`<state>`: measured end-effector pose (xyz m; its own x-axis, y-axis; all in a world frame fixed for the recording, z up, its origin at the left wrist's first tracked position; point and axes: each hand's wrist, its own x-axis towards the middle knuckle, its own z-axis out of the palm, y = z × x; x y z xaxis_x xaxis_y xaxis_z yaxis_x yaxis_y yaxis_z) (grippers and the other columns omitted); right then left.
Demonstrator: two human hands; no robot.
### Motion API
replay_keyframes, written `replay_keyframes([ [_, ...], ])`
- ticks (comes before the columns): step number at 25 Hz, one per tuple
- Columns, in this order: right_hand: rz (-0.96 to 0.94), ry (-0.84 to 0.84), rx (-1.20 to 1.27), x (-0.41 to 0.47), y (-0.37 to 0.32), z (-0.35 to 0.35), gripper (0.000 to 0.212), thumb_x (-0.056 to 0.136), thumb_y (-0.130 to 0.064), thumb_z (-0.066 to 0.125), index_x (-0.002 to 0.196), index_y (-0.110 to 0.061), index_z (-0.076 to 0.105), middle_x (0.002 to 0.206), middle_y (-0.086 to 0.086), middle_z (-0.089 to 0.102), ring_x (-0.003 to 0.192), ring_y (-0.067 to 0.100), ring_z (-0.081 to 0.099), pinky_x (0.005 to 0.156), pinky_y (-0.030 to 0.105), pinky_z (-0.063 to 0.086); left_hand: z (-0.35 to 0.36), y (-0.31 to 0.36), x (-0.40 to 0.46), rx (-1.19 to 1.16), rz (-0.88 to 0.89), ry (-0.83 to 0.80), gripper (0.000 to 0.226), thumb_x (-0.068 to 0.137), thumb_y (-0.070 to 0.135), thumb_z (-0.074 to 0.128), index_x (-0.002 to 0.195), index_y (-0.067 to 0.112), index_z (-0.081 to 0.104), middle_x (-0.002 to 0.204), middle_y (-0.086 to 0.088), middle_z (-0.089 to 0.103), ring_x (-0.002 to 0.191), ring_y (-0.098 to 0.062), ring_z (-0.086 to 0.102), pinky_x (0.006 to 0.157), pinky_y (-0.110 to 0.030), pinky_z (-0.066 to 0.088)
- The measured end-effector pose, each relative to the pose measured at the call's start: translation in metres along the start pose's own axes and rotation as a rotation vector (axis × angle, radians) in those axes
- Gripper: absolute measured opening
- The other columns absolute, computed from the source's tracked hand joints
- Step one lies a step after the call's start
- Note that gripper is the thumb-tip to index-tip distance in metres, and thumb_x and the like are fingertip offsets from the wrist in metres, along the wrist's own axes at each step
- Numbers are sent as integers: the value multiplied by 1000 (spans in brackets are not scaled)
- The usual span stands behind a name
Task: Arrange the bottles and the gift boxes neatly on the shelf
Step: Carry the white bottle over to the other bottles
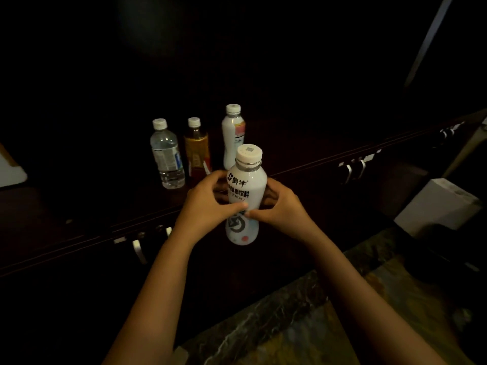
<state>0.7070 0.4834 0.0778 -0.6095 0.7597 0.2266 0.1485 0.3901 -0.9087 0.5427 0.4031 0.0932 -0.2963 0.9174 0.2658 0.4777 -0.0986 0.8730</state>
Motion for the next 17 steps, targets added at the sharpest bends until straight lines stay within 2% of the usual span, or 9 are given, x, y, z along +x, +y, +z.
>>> replay_keyframes([
  [3, 4, 53, -30, 26, 23, -45, 70, 61, -17, 81, 123, -24, 49, 115, -1, 65, 101, 8, 64, 87, 35, 55, 40, 3, 46, -43, 30, -16, 61, 58, 31, 82, 108, 43, 50, 100, 18, 62, 90, 2, 63, 73, -19, 52],
  [7, 33, 78, -35, 60, 48, -87, 68, 61, -17, 81, 122, -23, 51, 112, -2, 67, 100, 7, 64, 87, 37, 55, 76, 6, 96, -51, 10, -42, 61, 59, 30, 82, 110, 42, 50, 99, 19, 61, 86, 12, 60, 63, -6, 49],
  [10, 39, 47, -21, 95, 68, -110, 68, 62, -17, 81, 122, -23, 50, 113, -2, 67, 101, 8, 64, 87, 38, 55, 95, 6, 133, -31, -17, -32, 62, 61, 28, 81, 114, 38, 50, 96, 21, 59, 84, 12, 59, 61, -4, 47],
  [14, 18, -30, 13, 144, 91, -129, 69, 62, -20, 81, 123, -22, 49, 116, -2, 65, 104, 9, 62, 87, 36, 55, 109, 0, 173, -14, -74, 37, 62, 63, 26, 81, 115, 37, 49, 98, 20, 59, 91, 4, 59, 68, -13, 49],
  [17, -2, -109, 10, 187, 112, -143, 67, 61, -22, 81, 120, -26, 49, 113, -9, 63, 104, 7, 61, 87, 33, 54, 123, -9, 202, -13, -124, 129, 61, 63, 25, 80, 113, 40, 48, 100, 20, 58, 95, 1, 58, 70, -14, 47],
])
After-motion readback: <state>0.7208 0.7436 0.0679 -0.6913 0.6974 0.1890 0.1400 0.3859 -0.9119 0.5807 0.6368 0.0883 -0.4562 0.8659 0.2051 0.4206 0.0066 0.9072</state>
